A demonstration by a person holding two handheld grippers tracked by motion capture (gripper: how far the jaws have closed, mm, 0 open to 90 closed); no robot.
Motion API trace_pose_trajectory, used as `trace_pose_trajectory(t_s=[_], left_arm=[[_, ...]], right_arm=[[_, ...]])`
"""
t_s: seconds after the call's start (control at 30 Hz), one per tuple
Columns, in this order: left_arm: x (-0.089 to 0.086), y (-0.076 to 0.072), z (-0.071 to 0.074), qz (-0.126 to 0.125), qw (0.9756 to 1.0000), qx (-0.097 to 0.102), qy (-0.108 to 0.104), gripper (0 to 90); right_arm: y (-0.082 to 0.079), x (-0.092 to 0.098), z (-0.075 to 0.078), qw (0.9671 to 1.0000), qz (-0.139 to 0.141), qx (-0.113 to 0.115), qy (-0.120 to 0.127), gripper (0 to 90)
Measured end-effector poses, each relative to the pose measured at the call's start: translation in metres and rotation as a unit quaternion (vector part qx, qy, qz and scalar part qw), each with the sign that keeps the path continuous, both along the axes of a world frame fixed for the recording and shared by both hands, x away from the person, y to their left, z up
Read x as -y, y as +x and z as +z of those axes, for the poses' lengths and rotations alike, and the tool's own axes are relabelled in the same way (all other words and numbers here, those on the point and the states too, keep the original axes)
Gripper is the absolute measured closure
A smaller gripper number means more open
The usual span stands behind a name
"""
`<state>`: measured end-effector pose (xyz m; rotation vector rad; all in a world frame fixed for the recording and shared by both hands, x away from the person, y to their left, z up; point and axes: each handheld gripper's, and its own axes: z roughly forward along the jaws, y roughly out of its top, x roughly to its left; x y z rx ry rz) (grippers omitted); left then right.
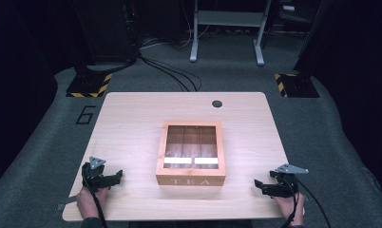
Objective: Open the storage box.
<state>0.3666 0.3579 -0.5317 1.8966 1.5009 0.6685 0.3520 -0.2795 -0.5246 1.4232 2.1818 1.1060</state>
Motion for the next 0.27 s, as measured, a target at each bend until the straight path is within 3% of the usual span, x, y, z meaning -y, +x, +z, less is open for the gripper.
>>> trace_pose_trajectory(t_s=[0.17,0.2,0.27], left_arm=[[0.0001,0.0000,-0.0002,0.000,1.0000,0.002,0.000,6.0],[0.0001,0.0000,-0.0002,0.000,1.0000,0.002,0.000,6.0],[-0.0001,0.0000,0.0000,0.000,1.0000,0.000,0.000,6.0]], right_arm=[[0.0020,0.0093,-0.0034,0.9997,-0.017,0.018,-0.006,13.7],[0.0026,0.0084,-0.0033,0.9995,-0.018,0.017,-0.018,13.1],[0.0037,0.0022,-0.0040,0.9971,-0.029,0.024,-0.066,10.2]])
